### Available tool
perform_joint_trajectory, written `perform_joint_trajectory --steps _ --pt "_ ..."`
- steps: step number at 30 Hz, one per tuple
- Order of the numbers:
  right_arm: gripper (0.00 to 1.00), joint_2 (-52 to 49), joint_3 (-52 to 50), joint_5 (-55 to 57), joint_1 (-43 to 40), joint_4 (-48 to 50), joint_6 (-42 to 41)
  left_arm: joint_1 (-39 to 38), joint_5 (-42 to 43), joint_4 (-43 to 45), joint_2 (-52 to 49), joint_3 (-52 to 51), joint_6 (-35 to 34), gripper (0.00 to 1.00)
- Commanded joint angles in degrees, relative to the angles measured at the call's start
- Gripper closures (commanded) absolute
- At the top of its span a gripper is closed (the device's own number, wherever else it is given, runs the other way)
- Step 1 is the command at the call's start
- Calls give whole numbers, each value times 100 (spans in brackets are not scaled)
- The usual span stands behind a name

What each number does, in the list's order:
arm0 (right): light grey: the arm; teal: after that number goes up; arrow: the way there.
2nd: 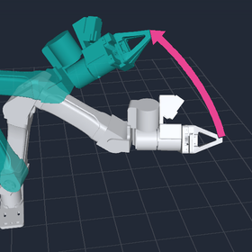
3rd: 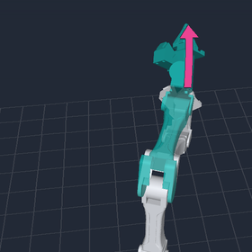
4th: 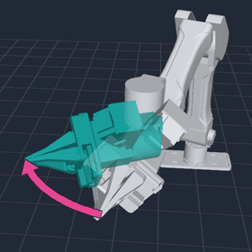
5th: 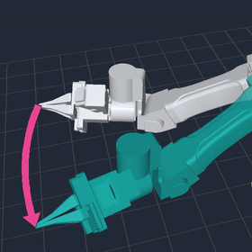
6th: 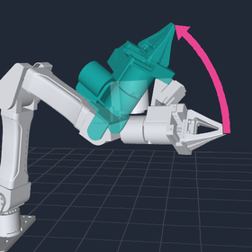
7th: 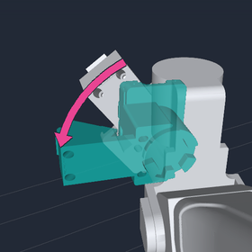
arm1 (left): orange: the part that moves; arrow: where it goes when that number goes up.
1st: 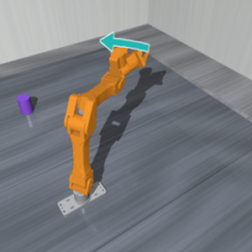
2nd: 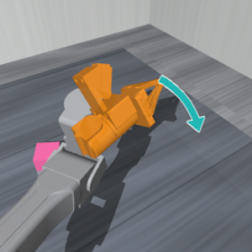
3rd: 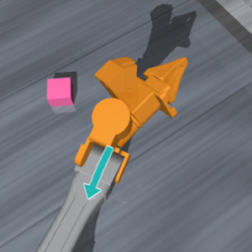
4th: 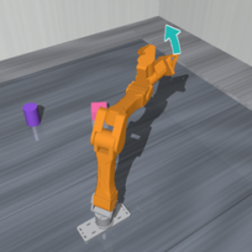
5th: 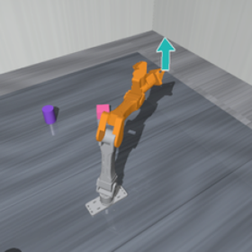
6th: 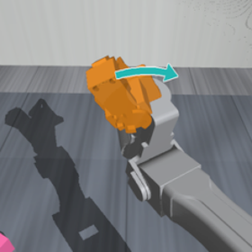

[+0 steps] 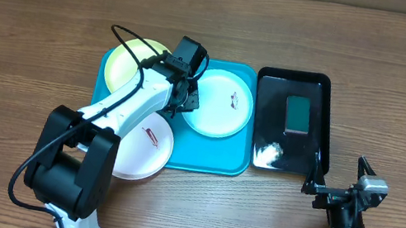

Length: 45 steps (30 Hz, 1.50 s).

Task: Clean dirty plates on tray and stack at the side

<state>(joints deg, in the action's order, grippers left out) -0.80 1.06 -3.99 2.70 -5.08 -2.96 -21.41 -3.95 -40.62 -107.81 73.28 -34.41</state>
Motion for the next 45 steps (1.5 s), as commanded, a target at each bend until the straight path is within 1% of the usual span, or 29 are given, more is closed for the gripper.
perform_joint_trajectory --steps 1,3,6,14,18,19,25,30,35,45 --pt "0 24 -57 74 -11 46 2 -42 -116 22 -68 -92 -33 67" --pt "0 24 -57 74 -11 44 2 -42 -116 26 -68 -92 -33 66" --pt "0 24 -57 74 -11 46 2 -44 -116 44 -68 -92 -33 68" --pt "0 24 -57 74 -11 46 2 -61 -111 162 -68 -219 -31 69" --pt "0 24 -57 74 -11 46 0 -81 -90 393 -68 -391 20 71" --pt "0 24 -57 74 -11 46 2 -79 -63 411 -68 -391 20 74" --pt "0 24 -57 74 -11 46 0 -74 122 520 -68 -378 149 73" --pt "0 24 -57 74 -11 46 2 -76 -232 592 -68 -380 175 73" --pt "0 24 -57 74 -11 46 2 -79 -238 608 -74 -380 181 79" --pt "0 24 -57 74 -11 46 2 -74 -197 647 -160 -380 184 79"
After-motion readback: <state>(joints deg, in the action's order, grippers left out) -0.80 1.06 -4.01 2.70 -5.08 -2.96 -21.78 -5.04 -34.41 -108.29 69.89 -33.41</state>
